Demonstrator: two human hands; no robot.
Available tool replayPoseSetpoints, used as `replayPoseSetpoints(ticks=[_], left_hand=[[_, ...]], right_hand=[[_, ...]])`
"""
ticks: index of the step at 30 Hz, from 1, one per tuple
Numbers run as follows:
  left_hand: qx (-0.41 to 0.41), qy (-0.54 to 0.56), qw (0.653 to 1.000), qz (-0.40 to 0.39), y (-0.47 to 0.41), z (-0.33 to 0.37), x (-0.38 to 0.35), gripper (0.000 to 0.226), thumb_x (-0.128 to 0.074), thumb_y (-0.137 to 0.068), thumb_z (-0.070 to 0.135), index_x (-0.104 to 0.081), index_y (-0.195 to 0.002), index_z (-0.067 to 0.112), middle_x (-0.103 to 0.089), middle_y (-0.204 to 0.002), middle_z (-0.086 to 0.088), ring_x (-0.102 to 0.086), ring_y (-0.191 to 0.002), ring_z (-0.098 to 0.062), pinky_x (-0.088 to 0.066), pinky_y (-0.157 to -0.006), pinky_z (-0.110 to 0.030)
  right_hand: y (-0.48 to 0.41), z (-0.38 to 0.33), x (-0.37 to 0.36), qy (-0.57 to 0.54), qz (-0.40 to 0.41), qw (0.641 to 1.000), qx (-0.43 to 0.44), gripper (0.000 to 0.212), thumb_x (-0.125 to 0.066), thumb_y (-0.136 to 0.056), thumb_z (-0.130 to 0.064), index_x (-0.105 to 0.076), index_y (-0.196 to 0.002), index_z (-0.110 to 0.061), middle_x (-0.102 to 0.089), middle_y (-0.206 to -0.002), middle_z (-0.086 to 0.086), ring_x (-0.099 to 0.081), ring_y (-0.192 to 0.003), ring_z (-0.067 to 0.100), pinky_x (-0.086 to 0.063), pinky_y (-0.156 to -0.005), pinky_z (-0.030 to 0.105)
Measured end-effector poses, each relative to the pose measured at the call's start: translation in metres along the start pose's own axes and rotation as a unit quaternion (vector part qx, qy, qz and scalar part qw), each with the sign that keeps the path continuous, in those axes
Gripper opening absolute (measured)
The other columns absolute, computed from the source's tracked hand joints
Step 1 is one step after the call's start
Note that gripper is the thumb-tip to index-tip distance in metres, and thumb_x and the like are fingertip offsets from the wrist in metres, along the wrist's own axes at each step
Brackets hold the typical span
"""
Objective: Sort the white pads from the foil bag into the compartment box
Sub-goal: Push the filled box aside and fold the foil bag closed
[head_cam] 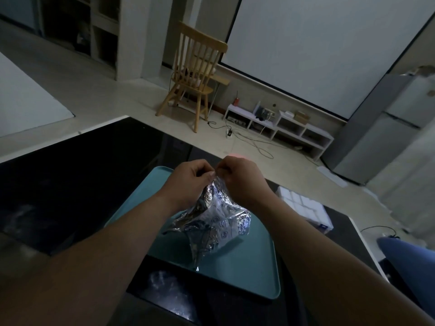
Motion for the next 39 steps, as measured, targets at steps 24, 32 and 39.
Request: replayPoseSetpoints(ticks=[24, 32, 39], left_hand=[[0.031, -0.010, 0.979, 0.200, -0.019, -0.020, 0.060, 0.012, -0.060, -0.102, 0.025, -0.071, -0.101, 0.021, -0.068, -0.096, -0.002, -0.063, -0.087, -0.015, -0.053, -0.076, -0.029], [0.236, 0.011, 0.949, 0.208, -0.011, -0.028, 0.102, 0.048, -0.047, -0.101, 0.046, -0.072, -0.088, 0.007, -0.072, -0.095, -0.019, -0.067, -0.089, -0.032, -0.052, -0.079, -0.037], [-0.033, -0.483, 0.875, -0.004, -0.008, -0.048, 0.039, 0.057, -0.042, -0.098, 0.046, -0.038, -0.153, 0.034, -0.027, -0.166, 0.001, -0.020, -0.154, -0.023, -0.018, -0.122, -0.056]], right_hand=[[0.038, 0.080, -0.004, -0.047, -0.004, 0.994, -0.099, 0.005, -0.058, -0.104, -0.024, -0.060, -0.100, -0.026, -0.070, -0.088, -0.005, -0.070, -0.071, 0.010, -0.064, -0.067, 0.042], [0.044, 0.038, -0.044, 0.009, 0.104, 0.993, 0.046, 0.008, -0.066, -0.095, -0.010, -0.059, -0.096, -0.013, -0.050, -0.100, -0.001, -0.051, -0.073, 0.019, -0.044, -0.062, 0.027], [0.076, 0.042, -0.098, 0.105, 0.020, 0.992, 0.067, 0.015, -0.059, -0.089, -0.042, -0.062, -0.087, -0.027, -0.057, -0.094, -0.006, -0.056, -0.090, 0.023, -0.046, -0.073, 0.037]])
Point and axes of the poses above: each hand's wrist, its own y-axis away from the middle knuckle, its own x-axis out of the back of the hand, z = x × y, the point moved 3 cm from there along -y, towards the middle knuckle
